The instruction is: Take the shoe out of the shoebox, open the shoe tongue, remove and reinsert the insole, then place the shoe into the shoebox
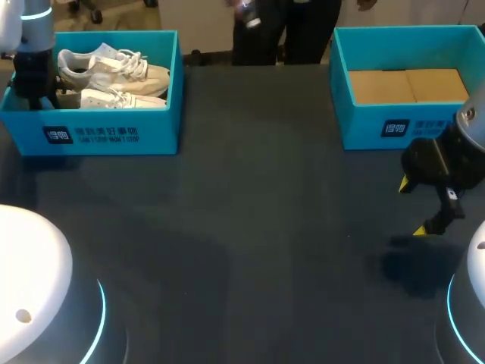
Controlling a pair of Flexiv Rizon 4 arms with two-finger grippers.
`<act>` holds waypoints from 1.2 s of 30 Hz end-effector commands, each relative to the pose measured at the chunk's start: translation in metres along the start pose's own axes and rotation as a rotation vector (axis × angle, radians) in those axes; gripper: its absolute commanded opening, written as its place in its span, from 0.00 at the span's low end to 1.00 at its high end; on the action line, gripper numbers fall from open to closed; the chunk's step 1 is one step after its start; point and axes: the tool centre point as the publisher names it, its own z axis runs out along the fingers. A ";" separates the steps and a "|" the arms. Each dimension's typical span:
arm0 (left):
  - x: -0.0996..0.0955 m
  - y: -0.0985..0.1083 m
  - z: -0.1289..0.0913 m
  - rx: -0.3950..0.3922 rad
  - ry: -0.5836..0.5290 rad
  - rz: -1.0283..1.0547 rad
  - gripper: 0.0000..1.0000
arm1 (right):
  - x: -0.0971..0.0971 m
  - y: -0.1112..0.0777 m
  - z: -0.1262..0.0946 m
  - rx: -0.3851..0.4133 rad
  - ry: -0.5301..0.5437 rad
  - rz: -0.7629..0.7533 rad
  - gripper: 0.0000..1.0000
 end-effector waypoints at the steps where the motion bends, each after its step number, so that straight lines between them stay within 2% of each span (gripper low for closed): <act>1: 0.006 -0.003 -0.010 -0.004 -0.009 0.001 0.00 | 0.000 0.000 0.001 0.001 -0.001 -0.001 1.00; 6: 0.017 0.005 -0.026 -0.004 -0.017 -0.036 0.00 | 0.000 0.000 0.001 0.001 -0.001 -0.001 1.00; 11: 0.025 0.012 -0.030 -0.002 -0.017 -0.064 0.00 | 0.000 0.000 0.001 0.001 -0.001 -0.001 1.00; 18: 0.032 0.013 -0.048 -0.002 -0.018 -0.073 0.00 | 0.000 0.000 0.001 0.001 -0.001 -0.001 1.00; 20: 0.033 0.010 -0.057 -0.022 -0.053 -0.051 0.00 | 0.000 0.000 0.001 0.001 -0.001 -0.001 1.00; 27: 0.039 -0.002 -0.095 -0.076 -0.072 -0.026 0.00 | 0.000 0.000 0.001 0.001 -0.001 -0.001 1.00; 36: 0.042 -0.019 -0.150 -0.154 -0.045 0.015 0.00 | 0.000 0.000 0.001 0.001 -0.001 -0.001 1.00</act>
